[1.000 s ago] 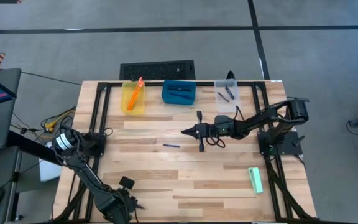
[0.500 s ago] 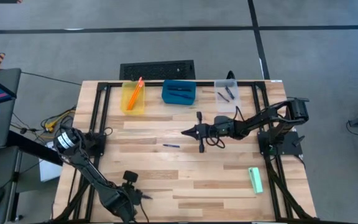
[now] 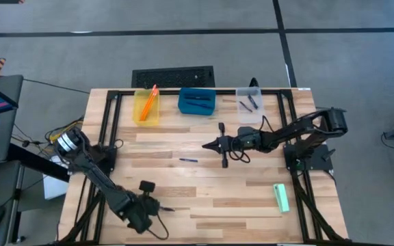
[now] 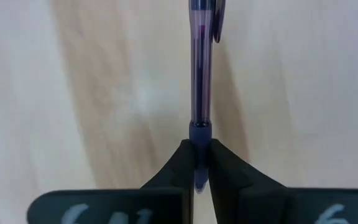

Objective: Sort crayons/erasers/pens/pencils in bins
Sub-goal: Put the purple pen into the transparent blue bin

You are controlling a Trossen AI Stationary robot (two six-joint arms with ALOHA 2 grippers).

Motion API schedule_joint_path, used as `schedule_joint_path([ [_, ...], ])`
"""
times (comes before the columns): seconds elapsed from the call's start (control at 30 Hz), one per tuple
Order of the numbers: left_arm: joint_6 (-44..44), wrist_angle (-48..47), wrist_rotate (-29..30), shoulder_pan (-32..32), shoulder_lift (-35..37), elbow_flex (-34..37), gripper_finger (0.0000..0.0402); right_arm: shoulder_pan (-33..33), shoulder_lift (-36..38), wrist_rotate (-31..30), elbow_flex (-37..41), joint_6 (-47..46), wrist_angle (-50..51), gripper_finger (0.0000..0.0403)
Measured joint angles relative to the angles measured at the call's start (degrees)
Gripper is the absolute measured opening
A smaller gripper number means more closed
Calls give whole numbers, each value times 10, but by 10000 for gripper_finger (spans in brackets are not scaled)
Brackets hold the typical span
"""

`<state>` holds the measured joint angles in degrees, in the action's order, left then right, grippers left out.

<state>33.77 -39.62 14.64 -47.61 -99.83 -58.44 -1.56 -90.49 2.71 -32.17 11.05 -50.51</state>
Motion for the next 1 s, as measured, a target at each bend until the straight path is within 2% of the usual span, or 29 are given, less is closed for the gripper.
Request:
schedule_joint_path([
  [0.17,-3,157,57,43,89,115,10,0,28,-28,20,2,20,3],
  [0.37,-99,461,94,139,187,278,10,-14,20,-56,56,-4,-24,2],
  [0.53,-171,741,79,250,226,408,10,-23,2,-55,70,-30,-79,3],
  [0.67,-203,904,39,344,219,459,10,-32,-15,-43,60,-74,-110,2],
  [0.83,-250,980,-10,449,209,449,10,-46,-43,-10,9,-145,-110,17],
  [1.0,-224,974,-86,547,208,421,10,-50,-64,-9,-56,-161,-84,77],
])
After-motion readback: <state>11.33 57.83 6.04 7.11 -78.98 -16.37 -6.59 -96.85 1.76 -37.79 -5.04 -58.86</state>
